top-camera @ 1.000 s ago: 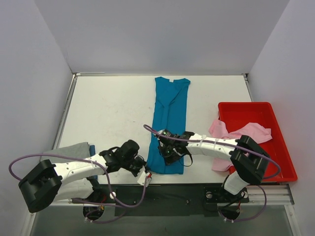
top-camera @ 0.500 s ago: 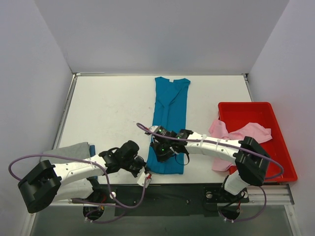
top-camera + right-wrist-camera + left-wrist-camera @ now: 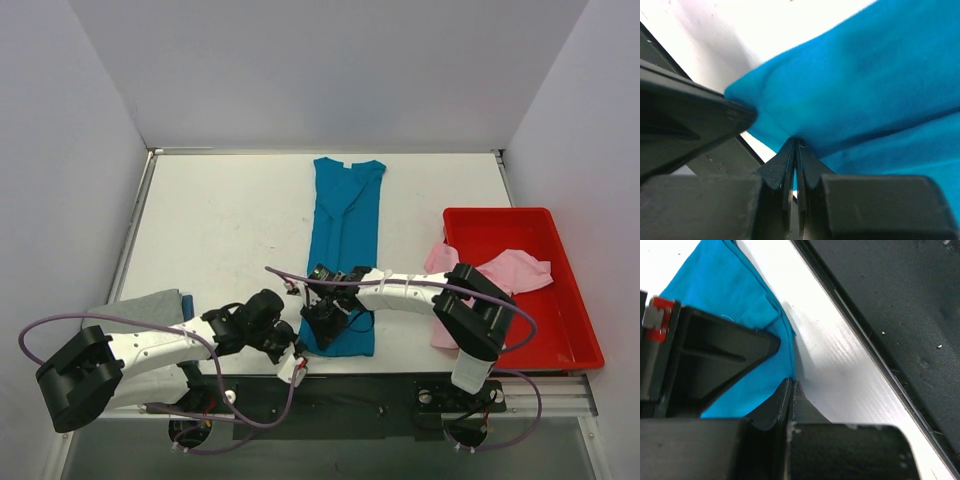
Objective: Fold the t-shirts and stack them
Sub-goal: Rotate the tshirt 90 degrees
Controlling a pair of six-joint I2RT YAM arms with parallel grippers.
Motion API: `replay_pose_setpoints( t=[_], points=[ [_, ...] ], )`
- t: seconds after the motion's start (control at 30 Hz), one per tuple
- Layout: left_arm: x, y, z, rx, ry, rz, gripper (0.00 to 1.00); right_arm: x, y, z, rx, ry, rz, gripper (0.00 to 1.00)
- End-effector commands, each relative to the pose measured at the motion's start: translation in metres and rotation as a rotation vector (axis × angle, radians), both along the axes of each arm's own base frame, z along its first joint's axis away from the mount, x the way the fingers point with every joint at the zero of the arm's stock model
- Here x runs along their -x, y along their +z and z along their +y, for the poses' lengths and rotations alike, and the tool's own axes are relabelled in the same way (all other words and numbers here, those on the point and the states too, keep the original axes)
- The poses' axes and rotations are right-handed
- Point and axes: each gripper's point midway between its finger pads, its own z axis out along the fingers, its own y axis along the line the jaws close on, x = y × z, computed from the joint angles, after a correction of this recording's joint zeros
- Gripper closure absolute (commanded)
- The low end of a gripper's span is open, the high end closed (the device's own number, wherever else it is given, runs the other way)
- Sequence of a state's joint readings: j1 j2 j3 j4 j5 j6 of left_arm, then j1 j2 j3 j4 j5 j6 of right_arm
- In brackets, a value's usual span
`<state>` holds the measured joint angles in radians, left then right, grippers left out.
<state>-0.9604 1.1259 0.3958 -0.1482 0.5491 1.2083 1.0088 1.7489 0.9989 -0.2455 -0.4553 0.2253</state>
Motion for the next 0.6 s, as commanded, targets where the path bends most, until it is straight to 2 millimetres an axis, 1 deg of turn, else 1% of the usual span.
replay_pose_setpoints(
  t=[0.0,0.03,0.07,0.17,0.3,0.37,0.43,0.57],
  points=[
    [0.003,0.004,-0.004,0.029,-0.017,-0.013,1.0,0.016,-0.002,-0.019,0.02,-0.018,0.031,1.0],
    [0.003,0.004,-0.004,0.027,-0.019,-0.014,1.0,0.015,0.002,-0.019,0.008,-0.03,0.016,1.0],
    [0.004,0.003,-0.003,0.024,-0.022,-0.013,1.0,0.014,0.0,-0.026,0.025,-0.055,0.004,1.0],
    [0.004,0.003,-0.003,0.021,-0.025,-0.012,1.0,0.01,0.004,-0.034,0.028,-0.108,-0.034,1.0],
    [0.005,0.003,-0.003,0.023,-0.027,-0.014,1.0,0.014,0.001,-0.047,0.043,-0.154,-0.044,1.0],
    [0.005,0.003,-0.003,0.023,-0.028,-0.018,1.0,0.016,-0.005,-0.057,0.076,-0.178,-0.047,1.0],
    [0.006,0.002,-0.002,0.02,-0.028,-0.015,1.0,0.02,-0.013,-0.073,0.129,-0.203,-0.046,1.0],
    [0.007,0.003,-0.002,0.023,-0.031,-0.017,1.0,0.021,-0.014,-0.092,0.149,-0.27,-0.048,1.0]
  ],
)
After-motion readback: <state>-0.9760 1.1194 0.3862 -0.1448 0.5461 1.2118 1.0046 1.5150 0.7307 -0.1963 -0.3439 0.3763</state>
